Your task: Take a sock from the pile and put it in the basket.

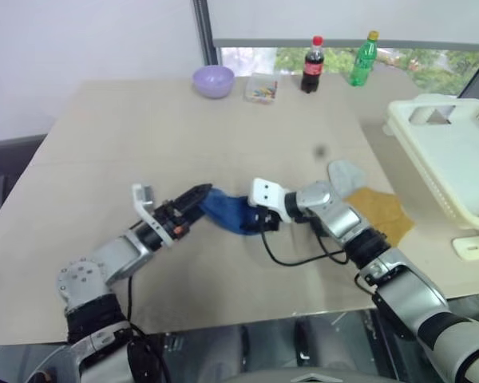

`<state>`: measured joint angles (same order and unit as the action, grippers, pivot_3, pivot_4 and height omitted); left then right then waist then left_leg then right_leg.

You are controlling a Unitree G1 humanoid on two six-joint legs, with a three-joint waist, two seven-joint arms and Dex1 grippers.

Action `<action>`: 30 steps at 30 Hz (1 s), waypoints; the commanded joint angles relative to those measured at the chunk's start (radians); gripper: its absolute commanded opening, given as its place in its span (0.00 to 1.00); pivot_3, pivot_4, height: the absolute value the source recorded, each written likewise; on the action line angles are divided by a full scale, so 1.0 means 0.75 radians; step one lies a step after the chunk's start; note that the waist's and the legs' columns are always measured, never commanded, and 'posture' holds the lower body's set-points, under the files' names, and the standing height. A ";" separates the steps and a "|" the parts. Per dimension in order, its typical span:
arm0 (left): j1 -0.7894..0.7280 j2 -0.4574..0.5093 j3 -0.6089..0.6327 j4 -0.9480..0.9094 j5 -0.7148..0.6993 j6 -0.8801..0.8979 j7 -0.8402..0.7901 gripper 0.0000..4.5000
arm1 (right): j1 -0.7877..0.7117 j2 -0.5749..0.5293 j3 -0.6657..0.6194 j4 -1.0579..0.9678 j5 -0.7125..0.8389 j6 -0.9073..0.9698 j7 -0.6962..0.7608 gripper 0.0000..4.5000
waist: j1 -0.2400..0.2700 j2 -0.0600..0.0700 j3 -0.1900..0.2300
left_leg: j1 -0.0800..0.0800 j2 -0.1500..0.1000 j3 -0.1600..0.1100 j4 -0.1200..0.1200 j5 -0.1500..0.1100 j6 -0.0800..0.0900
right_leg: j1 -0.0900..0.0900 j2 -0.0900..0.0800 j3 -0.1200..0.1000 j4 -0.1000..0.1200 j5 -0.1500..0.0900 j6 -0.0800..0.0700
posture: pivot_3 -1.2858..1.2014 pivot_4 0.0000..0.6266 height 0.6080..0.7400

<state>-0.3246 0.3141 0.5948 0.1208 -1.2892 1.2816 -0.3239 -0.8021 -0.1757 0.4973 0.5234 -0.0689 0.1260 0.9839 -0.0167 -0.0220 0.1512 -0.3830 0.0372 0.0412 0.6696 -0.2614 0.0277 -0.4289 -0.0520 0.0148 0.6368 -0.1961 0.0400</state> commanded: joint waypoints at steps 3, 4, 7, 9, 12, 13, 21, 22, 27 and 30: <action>-0.067 -0.015 -0.055 -0.036 -0.037 -0.053 -0.048 0.99 | 0.040 -0.050 0.041 0.075 -0.097 0.031 -0.013 0.75 | 0.000 0.000 0.000 | 0.000 0.000 -0.001 0.000 0.000 0.000 | 0.000 0.000 -0.001 0.000 0.000 0.000 | 0.52 0.24 1.00; -0.074 -0.017 -0.069 -0.039 -0.035 -0.058 -0.063 0.99 | 0.041 -0.051 0.041 0.075 -0.097 0.031 -0.013 0.75 | 0.000 0.000 0.000 | 0.000 0.000 -0.001 0.000 0.000 0.000 | 0.000 0.000 -0.001 -0.001 0.000 0.000 | 0.52 0.24 1.00; -0.095 -0.024 -0.103 -0.027 -0.025 -0.077 -0.087 0.99 | 0.045 -0.052 0.045 0.071 -0.100 0.030 -0.013 0.75 | -0.002 0.000 0.000 | -0.001 0.000 -0.001 -0.001 0.000 0.000 | 0.000 0.001 -0.001 -0.002 0.000 0.000 | 0.52 0.24 1.00; -0.115 -0.031 -0.131 -0.005 -0.019 -0.079 -0.096 0.99 | 0.046 -0.055 0.046 0.070 -0.101 0.028 -0.011 0.75 | 0.000 0.000 0.000 | -0.001 0.000 -0.001 -0.001 0.000 0.000 | 0.000 0.001 -0.001 -0.002 0.000 0.000 | 0.52 0.24 1.00; -0.113 -0.026 -0.192 0.003 0.013 -0.075 -0.131 0.99 | 0.046 -0.062 0.047 0.068 -0.111 0.021 -0.023 0.75 | -0.001 0.000 0.000 | -0.001 0.000 -0.001 -0.001 0.000 0.000 | 0.000 0.001 -0.002 -0.003 0.000 0.000 | 0.52 0.24 1.00; -0.112 -0.021 -0.210 0.007 0.027 -0.079 -0.140 0.99 | 0.047 -0.065 0.046 0.067 -0.112 0.018 -0.025 0.75 | -0.001 0.000 0.000 | -0.001 0.000 -0.001 -0.001 0.000 0.000 | 0.000 0.001 -0.001 -0.003 0.000 0.000 | 0.52 0.24 1.00; -0.133 0.001 -0.256 0.054 0.082 -0.103 -0.202 1.00 | 0.057 -0.080 0.014 0.001 -0.099 -0.013 -0.065 0.99 | 0.000 0.000 0.001 | -0.005 0.000 -0.004 -0.003 0.000 0.000 | 0.000 0.001 -0.004 -0.009 0.000 0.000 | 0.52 0.24 1.00; -0.134 0.003 -0.263 0.057 0.090 -0.103 -0.209 1.00 | 0.058 -0.081 0.008 -0.017 -0.095 -0.013 -0.068 0.99 | 0.000 0.000 0.001 | -0.005 0.000 -0.005 -0.003 0.000 0.000 | 0.000 0.001 -0.005 -0.010 0.000 0.000 | 0.52 0.24 1.00; -0.132 0.005 -0.271 0.068 0.111 -0.112 -0.249 1.00 | 0.081 -0.109 0.004 -0.147 -0.066 -0.028 -0.018 0.99 | 0.002 0.000 0.001 | -0.015 0.000 -0.009 -0.003 0.000 0.000 | -0.005 0.000 -0.008 -0.014 0.003 -0.005 | 0.52 0.24 1.00; -0.134 0.003 -0.274 0.070 0.122 -0.115 -0.262 1.00 | 0.103 -0.123 0.012 -0.220 -0.039 -0.048 0.031 0.99 | 0.004 0.000 0.003 | -0.019 -0.001 -0.012 -0.003 0.000 0.000 | -0.006 0.000 -0.012 -0.016 0.003 -0.005 | 0.52 0.24 1.00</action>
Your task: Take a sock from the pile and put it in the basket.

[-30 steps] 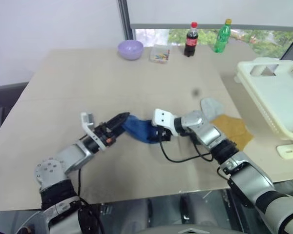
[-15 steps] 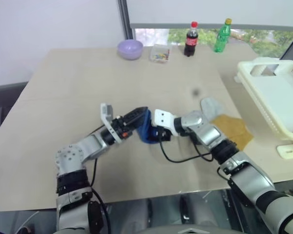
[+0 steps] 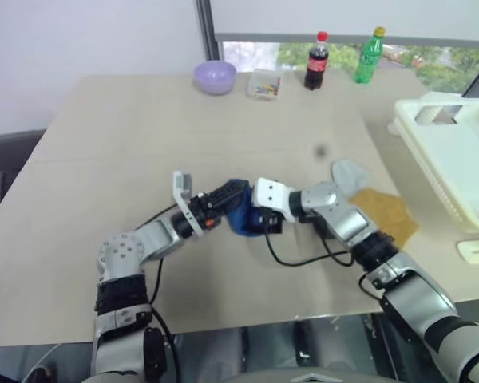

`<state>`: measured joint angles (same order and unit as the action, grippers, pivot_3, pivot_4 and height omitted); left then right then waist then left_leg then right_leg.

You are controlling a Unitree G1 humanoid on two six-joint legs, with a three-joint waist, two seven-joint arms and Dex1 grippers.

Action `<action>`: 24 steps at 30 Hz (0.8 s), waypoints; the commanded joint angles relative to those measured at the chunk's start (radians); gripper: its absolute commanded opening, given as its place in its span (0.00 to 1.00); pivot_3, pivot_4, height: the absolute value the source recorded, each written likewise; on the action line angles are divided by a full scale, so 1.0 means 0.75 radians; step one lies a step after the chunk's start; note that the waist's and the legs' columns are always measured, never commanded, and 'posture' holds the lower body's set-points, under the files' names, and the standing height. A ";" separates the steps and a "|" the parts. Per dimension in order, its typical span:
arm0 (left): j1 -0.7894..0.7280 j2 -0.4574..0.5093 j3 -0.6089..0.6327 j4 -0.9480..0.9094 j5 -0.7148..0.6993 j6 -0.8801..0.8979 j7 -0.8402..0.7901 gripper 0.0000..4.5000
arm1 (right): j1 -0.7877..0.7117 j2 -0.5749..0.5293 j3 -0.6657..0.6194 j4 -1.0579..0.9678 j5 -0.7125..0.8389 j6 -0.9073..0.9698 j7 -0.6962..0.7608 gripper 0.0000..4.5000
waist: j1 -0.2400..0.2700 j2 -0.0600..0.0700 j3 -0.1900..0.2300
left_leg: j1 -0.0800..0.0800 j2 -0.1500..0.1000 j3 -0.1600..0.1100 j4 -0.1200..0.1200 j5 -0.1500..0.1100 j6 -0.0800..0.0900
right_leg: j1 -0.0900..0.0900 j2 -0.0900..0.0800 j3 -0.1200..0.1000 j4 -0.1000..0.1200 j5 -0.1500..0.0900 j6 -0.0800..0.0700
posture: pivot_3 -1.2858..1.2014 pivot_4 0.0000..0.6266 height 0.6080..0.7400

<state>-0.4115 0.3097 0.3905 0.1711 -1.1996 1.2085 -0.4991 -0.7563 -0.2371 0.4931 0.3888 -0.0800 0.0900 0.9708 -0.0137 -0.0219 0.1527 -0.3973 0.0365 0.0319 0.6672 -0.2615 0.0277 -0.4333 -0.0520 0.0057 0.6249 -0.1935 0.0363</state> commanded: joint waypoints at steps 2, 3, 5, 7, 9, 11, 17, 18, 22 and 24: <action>-0.021 0.009 -0.003 0.004 0.008 -0.020 -0.036 1.00 | 0.052 -0.046 0.021 -0.080 -0.011 -0.005 0.074 0.99 | 0.000 0.000 0.002 | -0.001 0.000 -0.001 0.000 0.000 0.000 | 0.000 0.000 -0.002 -0.001 0.000 0.000 | 0.52 0.24 1.00; -0.022 0.011 -0.002 0.005 0.010 -0.021 -0.041 1.00 | 0.055 -0.046 0.021 -0.095 -0.007 -0.003 0.080 0.99 | -0.001 0.000 0.002 | -0.002 0.000 -0.002 -0.001 0.000 0.000 | 0.000 0.000 -0.002 -0.002 0.000 0.000 | 0.52 0.24 1.00; -0.027 0.012 -0.002 0.007 0.018 -0.027 -0.052 1.00 | 0.055 -0.044 0.019 -0.111 -0.005 0.002 0.087 0.99 | -0.001 0.000 0.005 | -0.002 0.000 -0.003 -0.001 0.000 0.000 | 0.000 0.000 -0.003 -0.003 0.000 0.000 | 0.52 0.24 1.00; -0.032 0.013 0.002 0.005 0.018 -0.029 -0.067 1.00 | 0.050 -0.041 0.015 -0.117 -0.004 0.003 0.087 0.99 | -0.002 -0.001 0.007 | -0.002 0.000 -0.003 -0.001 0.000 0.000 | 0.000 0.001 -0.004 -0.003 0.000 0.000 | 0.52 0.24 1.00; -0.036 0.014 0.007 -0.008 0.006 -0.025 -0.079 1.00 | 0.047 -0.037 0.009 -0.121 -0.002 -0.004 0.085 0.99 | -0.002 -0.001 0.009 | -0.002 0.000 -0.004 -0.001 0.000 0.000 | 0.000 0.001 -0.004 -0.003 0.000 0.000 | 0.52 0.24 1.00; -0.034 0.016 0.014 -0.036 -0.027 -0.005 -0.094 1.00 | 0.046 -0.030 0.003 -0.127 0.003 -0.004 0.080 0.99 | -0.002 -0.002 0.010 | -0.002 0.000 -0.004 -0.001 0.000 0.000 | 0.000 0.001 -0.005 -0.003 0.000 0.000 | 0.52 0.24 1.00; 0.010 0.041 0.007 -0.127 -0.147 0.102 -0.113 1.00 | 0.037 -0.032 -0.007 -0.136 -0.006 0.005 0.062 0.99 | -0.005 -0.005 0.017 | -0.003 0.000 -0.005 -0.001 0.000 0.000 | 0.000 0.001 -0.005 -0.002 0.000 0.000 | 0.52 0.24 1.00; 0.022 0.049 -0.005 -0.134 -0.145 0.109 -0.120 1.00 | 0.036 -0.038 -0.011 -0.143 -0.004 0.010 0.064 0.99 | -0.006 -0.005 0.018 | -0.003 0.000 -0.005 -0.001 0.000 0.000 | 0.000 0.001 -0.005 -0.002 0.000 0.000 | 0.52 0.24 1.00; 0.042 0.067 -0.054 -0.140 -0.106 0.112 -0.130 1.00 | 0.034 -0.060 -0.026 -0.187 0.016 0.055 0.088 0.99 | -0.004 -0.005 0.022 | -0.003 0.000 -0.005 -0.001 0.000 0.000 | 0.000 0.001 -0.005 -0.002 0.000 0.000 | 0.52 0.24 1.00; 0.045 0.071 -0.089 -0.129 -0.067 0.092 -0.141 1.00 | 0.033 -0.077 -0.035 -0.208 0.021 0.082 0.089 0.99 | 0.001 -0.005 0.024 | -0.003 0.000 -0.006 -0.001 0.000 0.000 | 0.000 0.001 -0.006 -0.002 0.000 0.000 | 0.52 0.24 1.00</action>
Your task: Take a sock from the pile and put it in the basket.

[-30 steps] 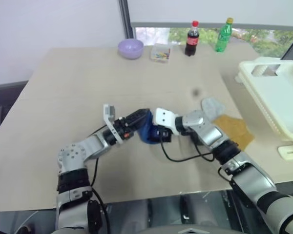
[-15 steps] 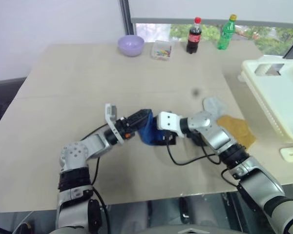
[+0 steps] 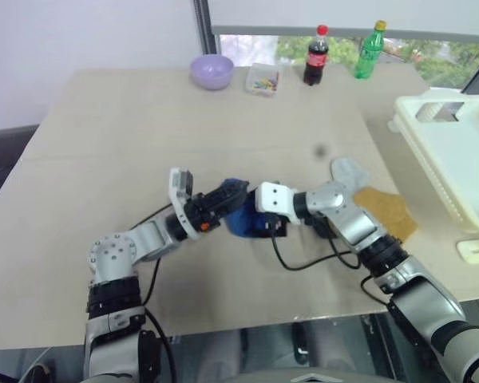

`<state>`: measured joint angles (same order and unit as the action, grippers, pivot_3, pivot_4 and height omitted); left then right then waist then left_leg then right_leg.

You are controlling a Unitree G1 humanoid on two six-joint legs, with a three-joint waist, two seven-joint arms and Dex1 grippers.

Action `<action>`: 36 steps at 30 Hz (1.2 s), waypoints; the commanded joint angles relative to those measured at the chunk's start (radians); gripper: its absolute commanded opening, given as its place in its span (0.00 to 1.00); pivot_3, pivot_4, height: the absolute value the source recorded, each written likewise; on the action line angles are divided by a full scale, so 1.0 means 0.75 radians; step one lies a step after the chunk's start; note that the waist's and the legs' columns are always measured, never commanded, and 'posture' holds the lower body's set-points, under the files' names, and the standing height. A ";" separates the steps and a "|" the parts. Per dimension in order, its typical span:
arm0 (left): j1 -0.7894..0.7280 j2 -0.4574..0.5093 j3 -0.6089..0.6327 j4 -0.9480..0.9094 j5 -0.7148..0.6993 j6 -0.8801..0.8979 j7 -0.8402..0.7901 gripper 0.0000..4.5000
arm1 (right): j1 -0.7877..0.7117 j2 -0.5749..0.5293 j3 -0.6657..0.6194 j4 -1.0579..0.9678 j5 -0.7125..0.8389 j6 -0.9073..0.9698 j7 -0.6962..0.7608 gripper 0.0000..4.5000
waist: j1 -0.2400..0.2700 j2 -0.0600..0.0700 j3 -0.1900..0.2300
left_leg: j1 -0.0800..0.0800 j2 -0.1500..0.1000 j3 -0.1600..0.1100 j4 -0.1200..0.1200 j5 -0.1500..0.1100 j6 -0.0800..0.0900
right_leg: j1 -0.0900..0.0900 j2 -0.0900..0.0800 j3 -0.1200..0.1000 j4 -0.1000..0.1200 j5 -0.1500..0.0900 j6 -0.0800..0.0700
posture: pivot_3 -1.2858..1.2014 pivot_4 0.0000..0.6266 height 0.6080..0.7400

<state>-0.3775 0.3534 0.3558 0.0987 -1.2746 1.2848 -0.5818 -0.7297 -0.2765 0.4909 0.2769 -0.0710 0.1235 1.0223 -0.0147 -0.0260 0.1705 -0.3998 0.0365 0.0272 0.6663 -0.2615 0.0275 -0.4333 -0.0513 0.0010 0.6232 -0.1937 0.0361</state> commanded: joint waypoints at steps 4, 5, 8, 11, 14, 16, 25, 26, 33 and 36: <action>-0.006 0.020 -0.056 -0.020 0.057 -0.052 -0.095 1.00 | 0.005 -0.065 -0.067 -0.093 0.012 0.065 0.001 0.99 | 0.002 0.000 0.003 | -0.001 -0.001 -0.001 0.000 0.000 0.000 | 0.000 -0.001 0.000 0.000 0.000 0.000 | 0.52 0.24 1.00; -0.007 0.026 -0.039 -0.034 0.034 -0.052 -0.116 1.00 | 0.012 -0.081 -0.081 -0.110 0.018 0.078 -0.004 0.99 | 0.001 0.000 0.003 | -0.001 -0.001 -0.001 0.000 0.000 0.000 | 0.000 -0.001 -0.001 0.000 0.000 0.000 | 0.52 0.24 1.00; -0.006 0.039 -0.009 -0.054 -0.008 -0.050 -0.152 1.00 | 0.027 -0.104 -0.100 -0.143 0.027 0.106 -0.011 0.99 | 0.000 0.000 0.004 | -0.002 -0.001 -0.001 0.000 0.000 0.000 | -0.001 0.000 -0.001 0.000 0.000 0.000 | 0.52 0.24 1.00; -0.013 0.082 0.091 -0.062 -0.104 -0.064 -0.210 1.00 | 0.090 -0.165 -0.132 -0.237 0.050 0.174 0.009 0.99 | 0.000 0.000 0.005 | -0.003 0.000 -0.002 0.000 0.000 0.000 | -0.001 0.000 -0.002 0.000 0.000 0.000 | 0.52 0.24 1.00; -0.054 0.095 0.147 -0.004 -0.130 -0.104 -0.205 1.00 | 0.123 -0.170 -0.135 -0.283 0.061 0.212 -0.001 0.99 | -0.001 0.001 0.005 | -0.003 0.000 -0.003 0.000 0.000 0.000 | -0.002 0.000 -0.003 0.000 0.000 0.000 | 0.52 0.24 1.00; -0.092 0.095 0.175 0.045 -0.118 -0.152 -0.193 1.00 | 0.134 -0.165 -0.128 -0.297 0.066 0.229 -0.009 0.99 | 0.000 0.000 0.005 | -0.003 0.000 -0.003 0.000 0.000 0.000 | -0.002 0.001 -0.003 0.000 0.000 0.000 | 0.52 0.24 1.00; -0.177 0.072 0.046 0.267 0.265 -0.413 -0.088 1.00 | 0.143 -0.146 -0.122 -0.309 0.058 0.255 -0.041 0.99 | 0.002 0.000 0.005 | -0.004 -0.001 -0.003 0.002 0.000 0.000 | -0.002 0.001 -0.003 0.001 0.000 0.001 | 0.52 0.24 1.00; -0.184 0.051 0.021 0.286 0.301 -0.427 -0.075 1.00 | 0.139 -0.144 -0.121 -0.306 0.058 0.255 -0.045 0.99 | 0.004 0.000 0.005 | -0.005 -0.001 -0.003 0.002 0.000 0.000 | -0.002 0.001 -0.003 0.001 0.002 0.003 | 0.52 0.24 1.00; -0.172 -0.049 -0.048 0.232 0.321 -0.379 -0.117 1.00 | 0.128 -0.130 -0.117 -0.293 0.051 0.265 -0.061 0.99 | 0.003 0.000 0.006 | -0.008 -0.001 -0.003 0.003 0.000 0.000 | -0.004 0.001 -0.004 0.001 0.003 0.005 | 0.52 0.24 1.00; -0.182 -0.070 -0.032 0.209 0.309 -0.376 -0.129 1.00 | 0.127 -0.130 -0.114 -0.288 0.049 0.270 -0.065 0.99 | 0.003 0.000 0.006 | -0.009 -0.001 -0.003 0.003 0.001 -0.001 | -0.006 0.001 -0.005 0.002 0.003 0.005 | 0.52 0.24 1.00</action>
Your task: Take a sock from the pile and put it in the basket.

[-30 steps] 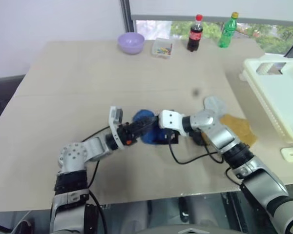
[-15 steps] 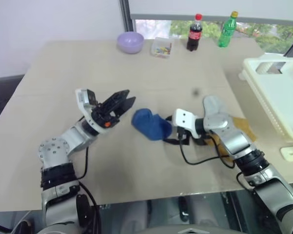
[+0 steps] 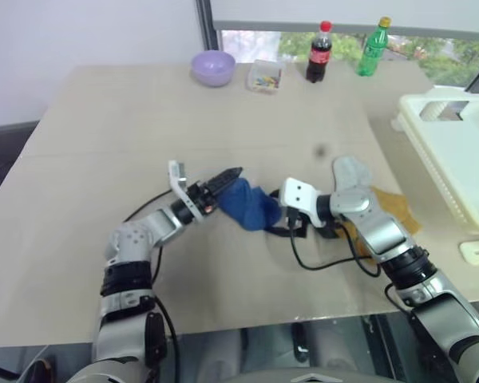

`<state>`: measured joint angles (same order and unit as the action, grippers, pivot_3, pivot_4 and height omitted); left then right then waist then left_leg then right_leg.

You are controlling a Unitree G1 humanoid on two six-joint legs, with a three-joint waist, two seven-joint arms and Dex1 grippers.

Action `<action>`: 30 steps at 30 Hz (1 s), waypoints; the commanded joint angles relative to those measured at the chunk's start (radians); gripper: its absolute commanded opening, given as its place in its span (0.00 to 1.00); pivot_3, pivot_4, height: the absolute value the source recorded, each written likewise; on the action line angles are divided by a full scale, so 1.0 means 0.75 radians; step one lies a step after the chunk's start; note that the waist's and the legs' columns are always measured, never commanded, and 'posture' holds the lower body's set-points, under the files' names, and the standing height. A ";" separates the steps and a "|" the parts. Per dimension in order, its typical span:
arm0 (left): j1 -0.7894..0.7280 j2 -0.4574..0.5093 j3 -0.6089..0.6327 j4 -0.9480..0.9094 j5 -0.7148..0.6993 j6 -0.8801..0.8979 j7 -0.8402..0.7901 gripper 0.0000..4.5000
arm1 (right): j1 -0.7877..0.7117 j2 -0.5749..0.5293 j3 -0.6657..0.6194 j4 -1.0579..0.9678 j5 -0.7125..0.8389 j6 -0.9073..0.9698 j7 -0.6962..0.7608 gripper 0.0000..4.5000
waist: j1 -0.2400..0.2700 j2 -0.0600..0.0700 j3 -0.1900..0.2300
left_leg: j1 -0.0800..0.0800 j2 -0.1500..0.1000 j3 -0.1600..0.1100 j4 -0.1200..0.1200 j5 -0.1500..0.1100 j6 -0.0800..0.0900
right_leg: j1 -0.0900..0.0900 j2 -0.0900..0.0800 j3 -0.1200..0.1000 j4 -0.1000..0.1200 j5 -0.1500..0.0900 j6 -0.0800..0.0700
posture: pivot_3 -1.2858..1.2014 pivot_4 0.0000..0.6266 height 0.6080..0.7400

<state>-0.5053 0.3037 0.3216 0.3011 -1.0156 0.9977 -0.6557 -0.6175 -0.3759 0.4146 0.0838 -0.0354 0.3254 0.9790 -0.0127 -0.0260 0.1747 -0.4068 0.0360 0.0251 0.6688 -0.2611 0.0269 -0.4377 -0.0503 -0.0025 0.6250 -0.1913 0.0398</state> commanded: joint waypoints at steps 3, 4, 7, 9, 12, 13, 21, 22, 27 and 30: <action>-0.017 -0.019 0.030 -0.101 -0.075 0.021 -0.057 1.00 | -0.019 0.001 -0.009 -0.027 -0.001 0.003 -0.009 0.99 | -0.001 0.000 0.000 | -0.002 0.000 0.000 0.001 0.000 -0.001 | -0.002 0.000 0.000 0.001 0.000 0.000 | 0.52 0.24 1.00; -0.017 -0.020 0.029 -0.108 -0.081 0.029 -0.061 1.00 | -0.018 0.001 -0.008 -0.026 -0.001 0.003 -0.010 0.99 | -0.001 0.000 0.000 | -0.003 0.000 0.000 0.001 0.001 -0.001 | -0.002 0.000 0.000 0.001 0.000 0.000 | 0.52 0.24 1.00; -0.011 -0.034 0.010 -0.149 -0.093 0.042 -0.087 1.00 | -0.020 0.006 -0.004 -0.016 -0.004 0.007 -0.014 0.99 | -0.001 0.000 0.000 | -0.006 0.000 0.000 0.002 0.001 -0.001 | -0.004 0.000 -0.001 0.001 0.000 0.000 | 0.52 0.24 1.00; -0.008 -0.047 -0.008 -0.164 -0.091 0.045 -0.092 1.00 | -0.023 0.010 -0.001 -0.008 -0.007 0.008 -0.017 0.99 | -0.001 0.000 0.000 | -0.007 0.000 0.000 0.002 0.001 -0.001 | -0.005 0.000 -0.002 0.001 0.000 0.000 | 0.52 0.24 1.00; -0.003 -0.070 -0.043 -0.166 -0.060 0.036 -0.093 1.00 | -0.025 0.016 -0.001 -0.001 -0.010 0.017 -0.026 0.99 | -0.001 0.000 0.000 | -0.007 0.000 0.000 0.002 0.002 -0.002 | -0.005 0.000 -0.002 0.001 0.000 0.000 | 0.52 0.24 1.00; -0.004 -0.075 -0.049 -0.158 -0.051 0.030 -0.091 1.00 | -0.025 0.017 -0.002 -0.001 -0.011 0.021 -0.028 0.99 | -0.001 0.000 0.000 | -0.007 0.000 0.000 0.002 0.002 -0.002 | -0.005 0.000 -0.002 0.001 0.000 0.000 | 0.52 0.24 1.00; -0.024 -0.083 -0.128 -0.045 0.098 -0.081 -0.143 1.00 | 0.072 -0.087 -0.091 -0.238 0.127 0.248 0.051 0.99 | 0.005 0.000 0.000 | -0.008 0.000 -0.001 0.002 0.003 -0.004 | -0.005 0.001 -0.004 0.002 0.001 0.000 | 0.52 0.24 1.00; -0.031 -0.086 -0.127 -0.034 0.106 -0.091 -0.149 1.00 | 0.085 -0.107 -0.098 -0.265 0.138 0.266 0.059 0.99 | 0.009 0.000 0.000 | -0.009 0.000 -0.001 0.003 0.003 -0.004 | -0.005 0.001 -0.005 0.002 0.001 0.000 | 0.52 0.24 1.00; -0.070 -0.099 -0.123 0.027 0.146 -0.135 -0.168 1.00 | 0.131 -0.155 -0.174 -0.345 0.236 0.459 0.030 0.99 | 0.008 0.000 0.000 | -0.009 -0.001 -0.001 0.004 0.003 -0.004 | -0.005 0.000 -0.005 0.002 0.001 0.000 | 0.52 0.24 1.00; -0.080 -0.115 -0.121 0.033 0.151 -0.141 -0.171 1.00 | 0.099 -0.003 -0.307 -0.367 0.389 0.643 -0.088 0.99 | -0.001 0.000 0.000 | -0.009 0.000 -0.002 0.004 0.003 -0.004 | -0.005 0.001 -0.006 0.003 0.001 0.000 | 0.52 0.24 1.00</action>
<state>-0.5478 0.2295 0.2336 0.3269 -0.9046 0.9012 -0.7696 -0.5153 -0.4323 0.2534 -0.1415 0.1749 0.7293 0.9663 -0.0134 -0.0260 0.1746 -0.4130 0.0366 0.0235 0.6718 -0.2590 0.0242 -0.4413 -0.0486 -0.0067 0.6273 -0.1907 0.0395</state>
